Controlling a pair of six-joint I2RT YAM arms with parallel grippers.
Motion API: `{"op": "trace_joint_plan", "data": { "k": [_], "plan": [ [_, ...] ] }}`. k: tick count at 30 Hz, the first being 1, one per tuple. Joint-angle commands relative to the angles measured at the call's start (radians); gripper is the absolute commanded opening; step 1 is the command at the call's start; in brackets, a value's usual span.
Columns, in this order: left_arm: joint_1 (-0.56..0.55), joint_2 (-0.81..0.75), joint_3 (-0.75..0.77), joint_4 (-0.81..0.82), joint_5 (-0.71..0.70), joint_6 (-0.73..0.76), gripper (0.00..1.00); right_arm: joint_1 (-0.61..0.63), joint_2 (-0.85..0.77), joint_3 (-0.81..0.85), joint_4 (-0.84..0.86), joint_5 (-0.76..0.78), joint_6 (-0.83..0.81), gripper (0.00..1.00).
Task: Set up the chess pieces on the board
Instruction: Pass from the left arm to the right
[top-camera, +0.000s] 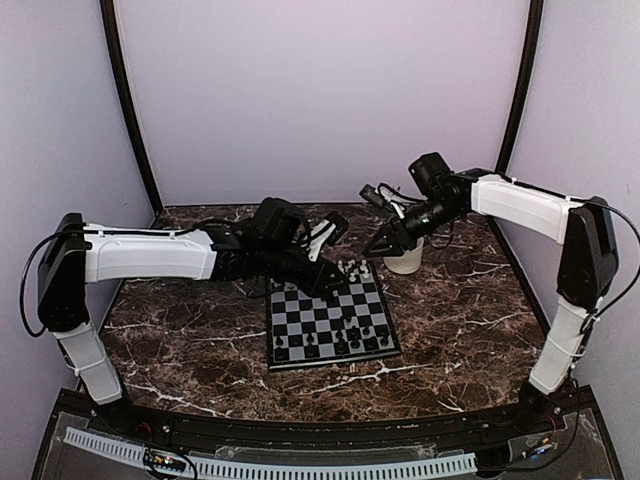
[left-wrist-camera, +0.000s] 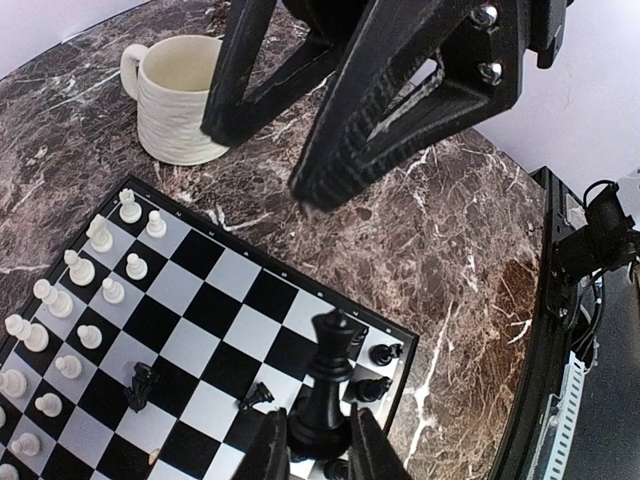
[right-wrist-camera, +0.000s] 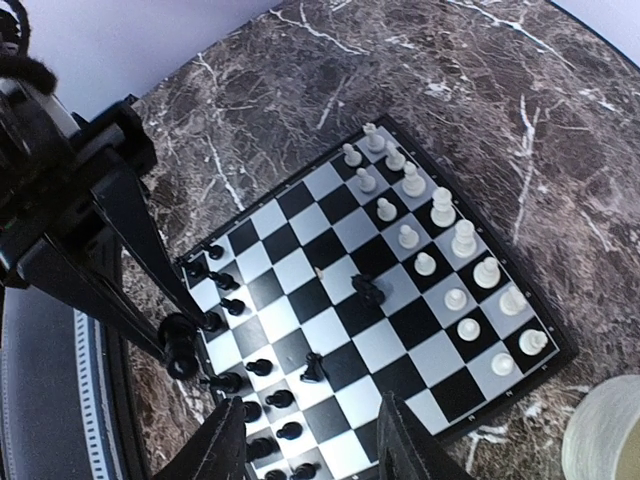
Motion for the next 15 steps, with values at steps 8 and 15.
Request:
{"op": "trace_joint_plan", "data": {
  "k": [8, 15],
  "plan": [
    [0.007, -0.047, -0.023, 0.110, 0.065, 0.001, 0.09, 0.078, 0.048, 0.050, -0.043, -0.100, 0.069, 0.49],
    [0.007, -0.038, -0.016, 0.108, 0.072, -0.002, 0.10, 0.090, 0.049, 0.043, -0.043, -0.134, 0.083, 0.49]
  ]
}}
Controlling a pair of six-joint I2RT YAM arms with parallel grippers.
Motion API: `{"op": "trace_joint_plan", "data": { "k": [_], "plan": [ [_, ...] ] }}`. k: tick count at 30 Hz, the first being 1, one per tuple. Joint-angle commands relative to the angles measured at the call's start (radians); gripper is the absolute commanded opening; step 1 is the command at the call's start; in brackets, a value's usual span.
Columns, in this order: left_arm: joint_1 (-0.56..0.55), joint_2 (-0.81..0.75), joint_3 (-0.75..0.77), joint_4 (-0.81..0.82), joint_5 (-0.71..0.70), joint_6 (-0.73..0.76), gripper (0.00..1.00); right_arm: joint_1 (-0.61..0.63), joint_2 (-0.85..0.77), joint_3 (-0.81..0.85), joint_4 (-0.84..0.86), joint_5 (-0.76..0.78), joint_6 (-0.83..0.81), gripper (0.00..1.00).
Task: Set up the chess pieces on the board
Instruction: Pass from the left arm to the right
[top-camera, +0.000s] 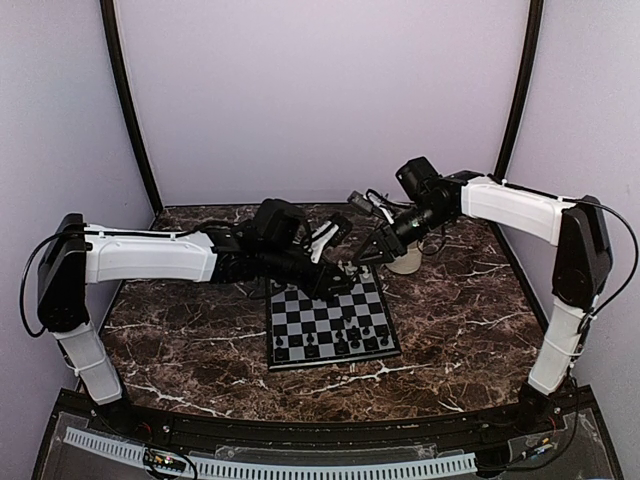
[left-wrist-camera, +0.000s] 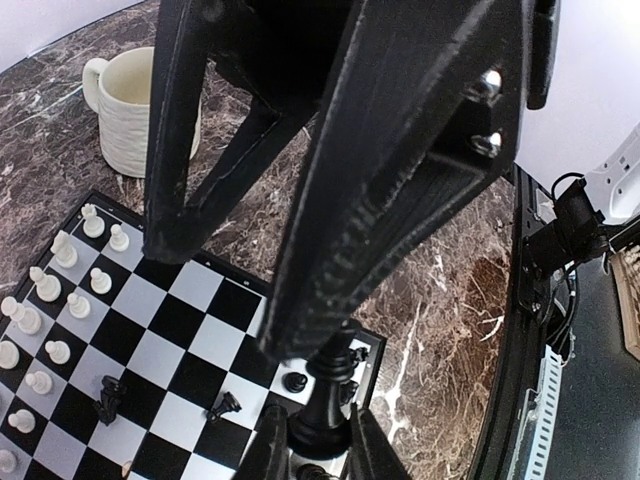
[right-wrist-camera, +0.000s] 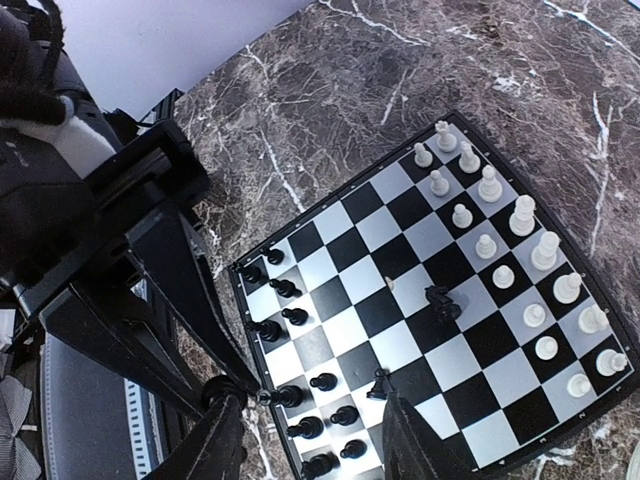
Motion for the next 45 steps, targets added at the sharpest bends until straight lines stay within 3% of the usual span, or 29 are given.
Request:
{"op": "trace_joint_plan", "data": {
  "k": [1, 14, 32, 40, 45],
  "plan": [
    [0.005, -0.038, 0.005, 0.047, 0.009, 0.001, 0.10, 0.021, 0.008, 0.014, -0.014, -0.062, 0.022, 0.49],
    [0.005, -0.038, 0.004, 0.058, 0.001, -0.003, 0.10, 0.011, -0.033, -0.023, -0.020, -0.129, 0.024, 0.53],
    [0.005, -0.013, 0.028, 0.044, 0.015, 0.005, 0.10, 0.010, -0.041, -0.048, 0.003, -0.148, 0.026, 0.16],
    [0.006, -0.010, 0.038, -0.003, -0.037, 0.013, 0.35, 0.011, -0.068, -0.052, -0.002, -0.099, -0.006, 0.06],
    [0.012, -0.061, 0.023, -0.076, -0.074, 0.043, 0.39, 0.012, -0.097, -0.060, -0.006, -0.009, -0.039, 0.05]
  ]
}}
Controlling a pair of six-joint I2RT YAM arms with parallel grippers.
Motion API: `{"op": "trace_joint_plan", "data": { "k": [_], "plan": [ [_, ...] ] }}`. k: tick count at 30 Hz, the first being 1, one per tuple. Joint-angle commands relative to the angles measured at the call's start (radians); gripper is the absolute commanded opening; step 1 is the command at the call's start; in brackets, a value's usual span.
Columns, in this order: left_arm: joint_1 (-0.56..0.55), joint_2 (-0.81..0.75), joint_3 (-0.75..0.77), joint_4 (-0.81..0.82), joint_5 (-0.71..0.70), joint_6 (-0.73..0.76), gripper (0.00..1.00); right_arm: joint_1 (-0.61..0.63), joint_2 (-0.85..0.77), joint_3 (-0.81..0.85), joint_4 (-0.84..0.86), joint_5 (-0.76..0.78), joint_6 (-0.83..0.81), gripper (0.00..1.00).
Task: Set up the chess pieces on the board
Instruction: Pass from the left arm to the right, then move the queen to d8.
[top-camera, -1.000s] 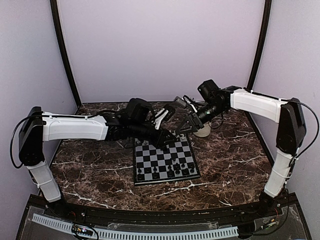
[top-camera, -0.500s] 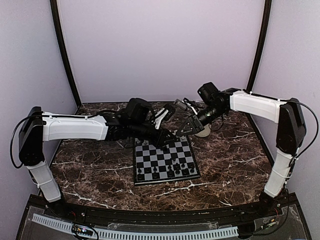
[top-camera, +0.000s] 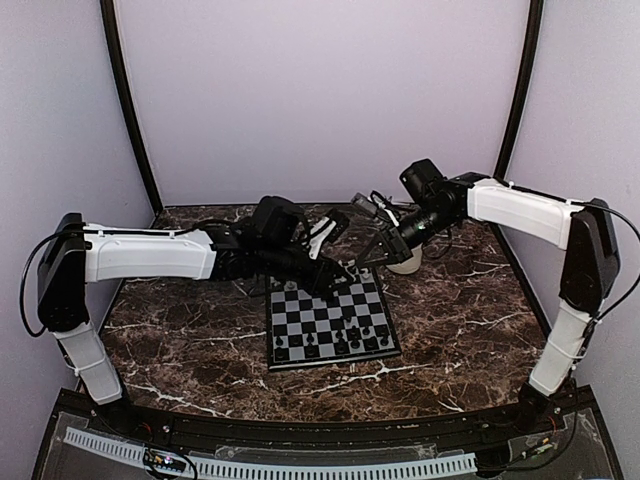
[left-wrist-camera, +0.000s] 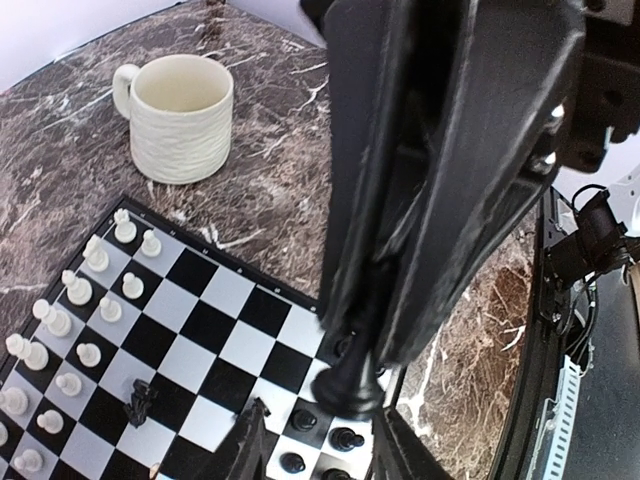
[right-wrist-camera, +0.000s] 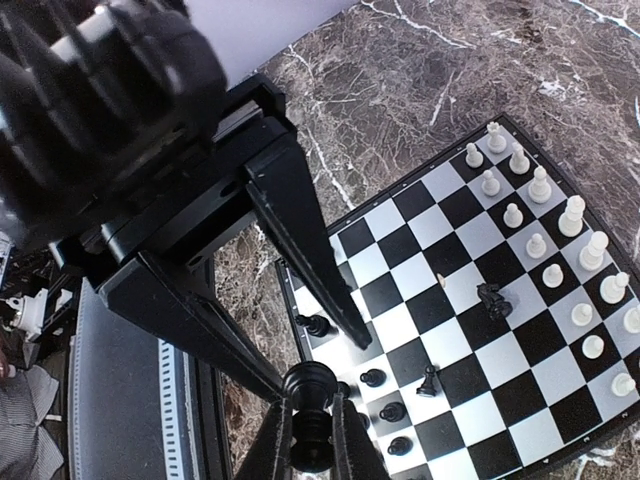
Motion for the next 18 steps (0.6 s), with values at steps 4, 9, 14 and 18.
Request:
{"op": "trace_joint_plan", "data": {
  "k": [4, 9, 14, 18],
  "plan": [
    [0.023, -0.123, -0.019, -0.124, -0.086, 0.050, 0.41, 0.016, -0.065, -0.019, 0.002, 0.171, -0.077, 0.04],
    [0.115, -0.210, -0.079, -0.146, -0.108, 0.049, 0.41, 0.073, -0.067, 0.001, -0.028, 0.289, -0.144, 0.05],
    [0.286, -0.237, -0.047, -0.204, -0.095, -0.047, 0.44, 0.167, -0.051, 0.030, -0.064, 0.411, -0.207, 0.05],
    [0.419, -0.201, 0.008, -0.225, -0.046, -0.118, 0.46, 0.245, -0.015, 0.064, -0.086, 0.475, -0.234, 0.05]
  ]
}}
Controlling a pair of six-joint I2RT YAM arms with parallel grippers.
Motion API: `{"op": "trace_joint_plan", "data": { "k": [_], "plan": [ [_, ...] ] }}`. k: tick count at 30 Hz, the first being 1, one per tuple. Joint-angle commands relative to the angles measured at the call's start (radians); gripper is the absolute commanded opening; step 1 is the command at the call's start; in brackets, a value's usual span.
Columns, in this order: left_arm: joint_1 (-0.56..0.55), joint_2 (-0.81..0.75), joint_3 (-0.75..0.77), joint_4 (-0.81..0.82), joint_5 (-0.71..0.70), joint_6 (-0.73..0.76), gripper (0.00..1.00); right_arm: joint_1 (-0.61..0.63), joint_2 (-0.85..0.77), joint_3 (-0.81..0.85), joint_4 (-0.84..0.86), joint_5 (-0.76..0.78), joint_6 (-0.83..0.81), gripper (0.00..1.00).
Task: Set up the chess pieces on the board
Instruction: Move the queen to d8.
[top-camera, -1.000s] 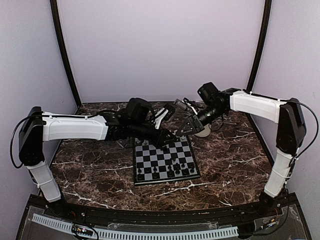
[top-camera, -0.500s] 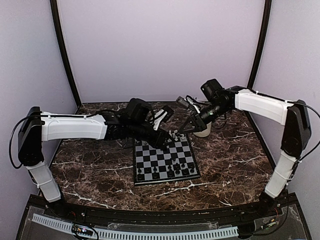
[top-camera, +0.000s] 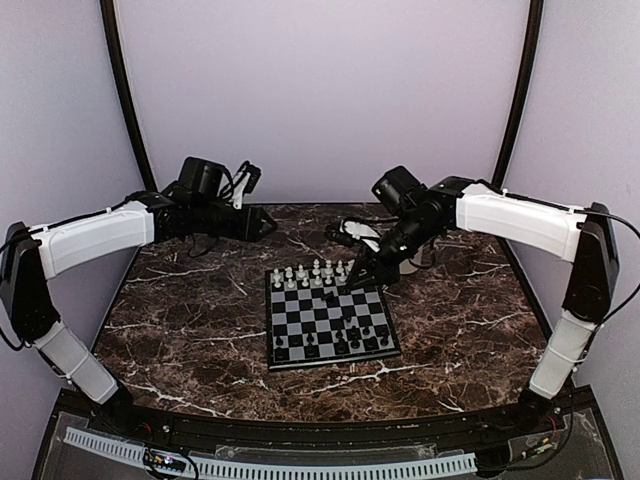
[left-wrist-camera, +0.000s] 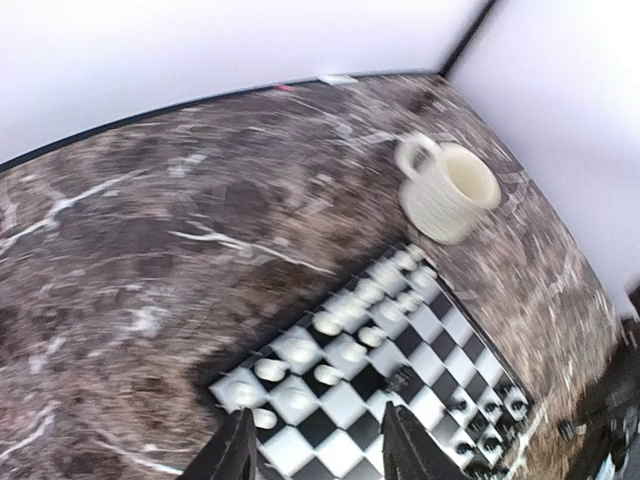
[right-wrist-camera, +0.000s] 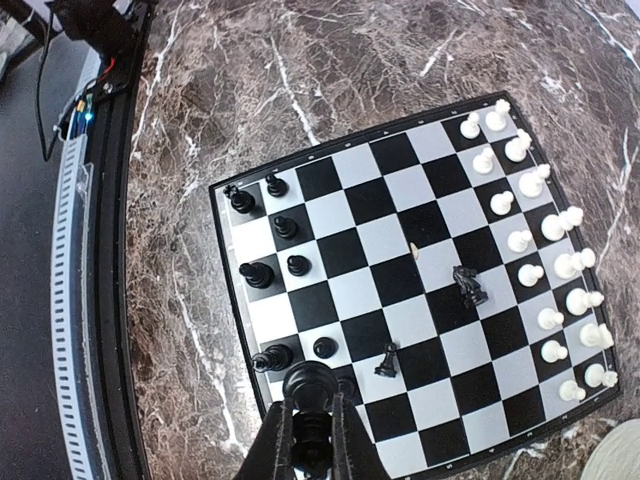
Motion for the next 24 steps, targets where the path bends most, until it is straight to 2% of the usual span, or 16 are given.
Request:
{"op": "trace_joint_plan", "data": {
  "k": [1, 6, 10, 13, 24],
  "plan": [
    [0.113, 0.025, 0.065, -0.048, 0.048, -0.087, 0.46, 0.088, 0.030, 0.064, -0.030, 0.115, -0.062, 0.05],
    [0.166, 0.052, 0.040, 0.017, 0.025, -0.037, 0.46, 0.197, 0.090, 0.097, -0.049, 0.213, -0.088, 0.05],
    [0.203, 0.028, -0.037, 0.078, 0.049, -0.050, 0.46, 0.265, 0.134, 0.107, -0.059, 0.280, -0.097, 0.04],
    [0.206, 0.015, -0.083, 0.098, 0.051, -0.044, 0.45, 0.290, 0.164, 0.112, -0.060, 0.313, -0.096, 0.04],
    [0.210, 0.011, -0.075, 0.097, 0.086, -0.051, 0.45, 0.333, 0.241, 0.108, -0.055, 0.410, -0.094, 0.04]
  ]
}}
